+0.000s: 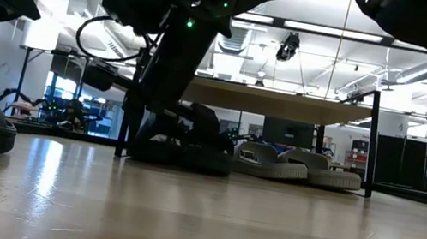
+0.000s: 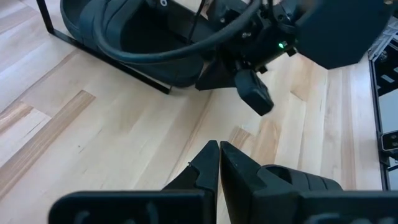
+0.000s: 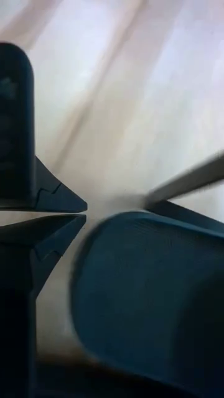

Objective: Pick and place slides into the shelf
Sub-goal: Adjust the slides under the shelf

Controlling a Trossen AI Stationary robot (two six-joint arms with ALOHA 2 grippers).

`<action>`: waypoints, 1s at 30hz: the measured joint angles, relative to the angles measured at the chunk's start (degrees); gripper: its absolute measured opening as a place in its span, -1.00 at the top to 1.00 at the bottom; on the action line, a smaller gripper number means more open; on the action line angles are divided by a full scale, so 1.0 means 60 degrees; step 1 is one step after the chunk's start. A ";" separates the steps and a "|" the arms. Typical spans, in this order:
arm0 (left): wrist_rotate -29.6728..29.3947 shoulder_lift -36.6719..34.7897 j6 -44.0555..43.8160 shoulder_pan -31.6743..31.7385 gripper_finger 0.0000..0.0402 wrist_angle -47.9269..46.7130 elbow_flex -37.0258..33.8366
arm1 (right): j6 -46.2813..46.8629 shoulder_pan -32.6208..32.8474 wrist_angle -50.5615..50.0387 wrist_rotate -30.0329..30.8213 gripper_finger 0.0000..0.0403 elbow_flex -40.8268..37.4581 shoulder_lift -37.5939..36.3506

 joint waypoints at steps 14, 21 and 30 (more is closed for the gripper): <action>-0.0001 -0.0011 0.0003 0.0002 1.00 -0.0003 0.0004 | 0.1431 0.1239 -0.2799 0.0070 0.95 0.0011 -0.0604; 0.0002 -0.0015 0.0004 -0.0001 1.00 -0.0007 0.0004 | 0.3416 0.1435 -0.3500 -0.0445 0.96 -0.0004 -0.0715; 0.0006 -0.0039 0.0017 0.0002 1.00 -0.0018 0.0004 | 0.7029 0.2376 -0.5313 0.1093 0.96 -0.0143 -0.1167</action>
